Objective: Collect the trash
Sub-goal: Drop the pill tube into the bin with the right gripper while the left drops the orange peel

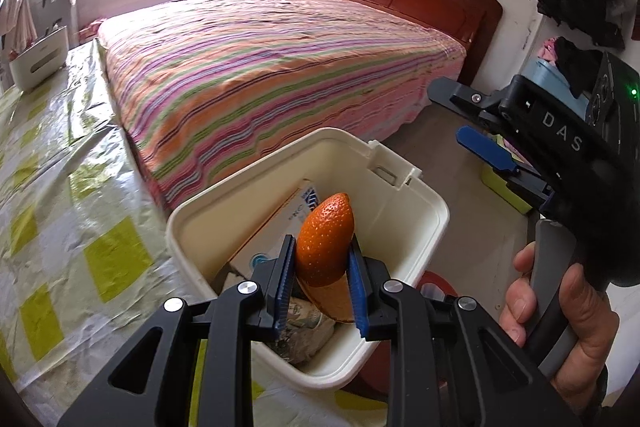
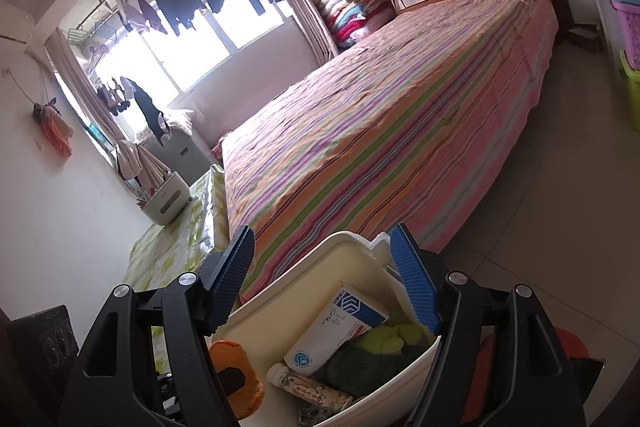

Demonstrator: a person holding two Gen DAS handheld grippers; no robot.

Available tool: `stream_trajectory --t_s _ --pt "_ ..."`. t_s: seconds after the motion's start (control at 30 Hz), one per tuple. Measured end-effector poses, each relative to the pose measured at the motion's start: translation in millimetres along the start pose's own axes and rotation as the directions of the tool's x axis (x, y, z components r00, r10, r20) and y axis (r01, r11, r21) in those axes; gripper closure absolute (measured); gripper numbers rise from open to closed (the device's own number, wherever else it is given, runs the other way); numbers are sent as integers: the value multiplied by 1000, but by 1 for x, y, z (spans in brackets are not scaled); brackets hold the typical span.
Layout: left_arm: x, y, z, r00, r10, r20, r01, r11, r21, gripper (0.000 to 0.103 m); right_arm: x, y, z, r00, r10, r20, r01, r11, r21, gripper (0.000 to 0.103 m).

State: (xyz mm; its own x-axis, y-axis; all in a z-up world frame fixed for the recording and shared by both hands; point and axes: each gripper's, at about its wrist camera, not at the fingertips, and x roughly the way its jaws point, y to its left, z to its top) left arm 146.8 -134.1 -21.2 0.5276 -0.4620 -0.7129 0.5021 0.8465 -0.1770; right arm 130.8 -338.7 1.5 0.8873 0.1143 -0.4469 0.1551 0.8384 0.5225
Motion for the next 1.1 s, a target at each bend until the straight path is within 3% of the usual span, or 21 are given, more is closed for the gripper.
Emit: stream_trajectory --t_s 0.53,1.1 --pt "41 -23 12 998 -21 -52 23 999 44 79 -5 -23 7 999 -9 37 7 999 53 33" --pt "71 -24 14 995 -20 -100 25 999 47 78 -1 -24 6 1000 6 28 -8 998 63 33"
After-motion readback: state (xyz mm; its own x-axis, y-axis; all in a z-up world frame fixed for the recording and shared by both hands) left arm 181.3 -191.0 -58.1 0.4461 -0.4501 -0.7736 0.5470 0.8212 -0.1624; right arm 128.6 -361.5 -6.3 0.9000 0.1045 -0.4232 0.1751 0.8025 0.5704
